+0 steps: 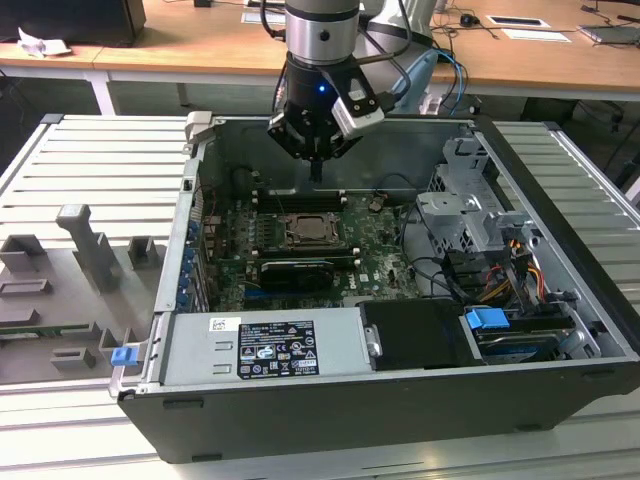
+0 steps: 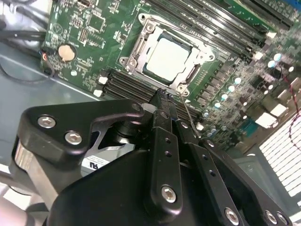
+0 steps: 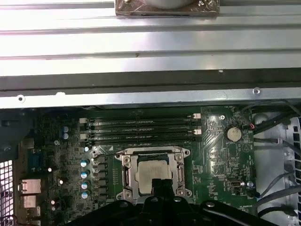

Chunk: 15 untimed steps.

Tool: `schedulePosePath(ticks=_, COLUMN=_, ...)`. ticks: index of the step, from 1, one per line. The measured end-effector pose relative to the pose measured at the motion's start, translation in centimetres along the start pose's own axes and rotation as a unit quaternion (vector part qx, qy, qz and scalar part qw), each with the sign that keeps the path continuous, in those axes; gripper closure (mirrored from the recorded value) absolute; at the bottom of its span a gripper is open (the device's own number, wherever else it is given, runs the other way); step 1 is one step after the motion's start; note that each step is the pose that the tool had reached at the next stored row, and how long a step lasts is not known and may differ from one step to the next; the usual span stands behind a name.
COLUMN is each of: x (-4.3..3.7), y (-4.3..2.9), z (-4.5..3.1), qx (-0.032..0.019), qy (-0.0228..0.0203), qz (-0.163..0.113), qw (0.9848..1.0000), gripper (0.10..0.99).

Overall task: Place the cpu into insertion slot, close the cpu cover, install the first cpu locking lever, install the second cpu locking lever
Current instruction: 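Install the first cpu locking lever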

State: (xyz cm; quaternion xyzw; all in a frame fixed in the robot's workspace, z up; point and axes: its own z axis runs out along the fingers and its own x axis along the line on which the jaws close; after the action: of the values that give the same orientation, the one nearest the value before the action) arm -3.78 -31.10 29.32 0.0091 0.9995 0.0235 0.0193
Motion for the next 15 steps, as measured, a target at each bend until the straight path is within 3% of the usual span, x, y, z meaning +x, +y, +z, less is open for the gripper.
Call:
schedulePosePath(ticks=7, x=0.06, y=-0.01, z=0.02, qx=-0.0023, qy=0.0028, qz=-0.06, qw=0.9982, gripper=0.98)
schedulePosePath(ticks=11, x=0.57, y=-0.03, z=0.15, qx=-0.0024, qy=0.0027, qz=-0.06, qw=0.9982, gripper=0.98)
schedulePosePath(ticks=15, x=0.65, y=-0.07, z=0.93, qx=-0.0016, qy=0.0018, qz=-0.042, qw=0.9991, gripper=0.98)
